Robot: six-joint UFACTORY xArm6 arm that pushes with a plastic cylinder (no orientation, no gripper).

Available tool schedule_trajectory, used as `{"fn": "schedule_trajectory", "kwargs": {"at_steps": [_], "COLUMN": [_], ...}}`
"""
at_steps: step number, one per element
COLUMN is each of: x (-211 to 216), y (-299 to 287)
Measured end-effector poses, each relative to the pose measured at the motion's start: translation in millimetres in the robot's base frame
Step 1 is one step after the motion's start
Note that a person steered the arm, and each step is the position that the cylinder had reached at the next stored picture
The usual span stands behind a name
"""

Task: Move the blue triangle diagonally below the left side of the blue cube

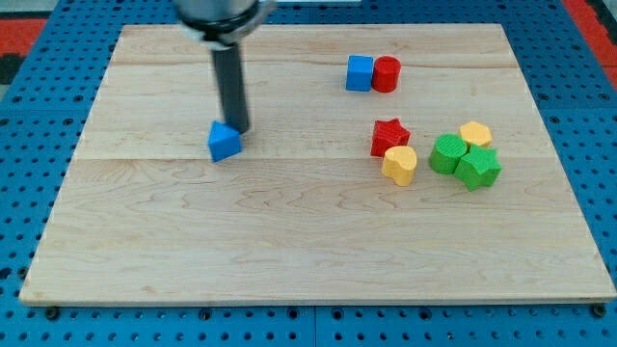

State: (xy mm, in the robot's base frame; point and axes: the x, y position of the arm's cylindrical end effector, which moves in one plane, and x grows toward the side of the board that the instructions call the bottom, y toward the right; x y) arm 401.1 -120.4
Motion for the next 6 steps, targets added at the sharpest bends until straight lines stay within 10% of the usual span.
{"fn": "schedule_trajectory", "kwargs": {"at_steps": [2,6], "x": [14,51], "y": [69,-88]}}
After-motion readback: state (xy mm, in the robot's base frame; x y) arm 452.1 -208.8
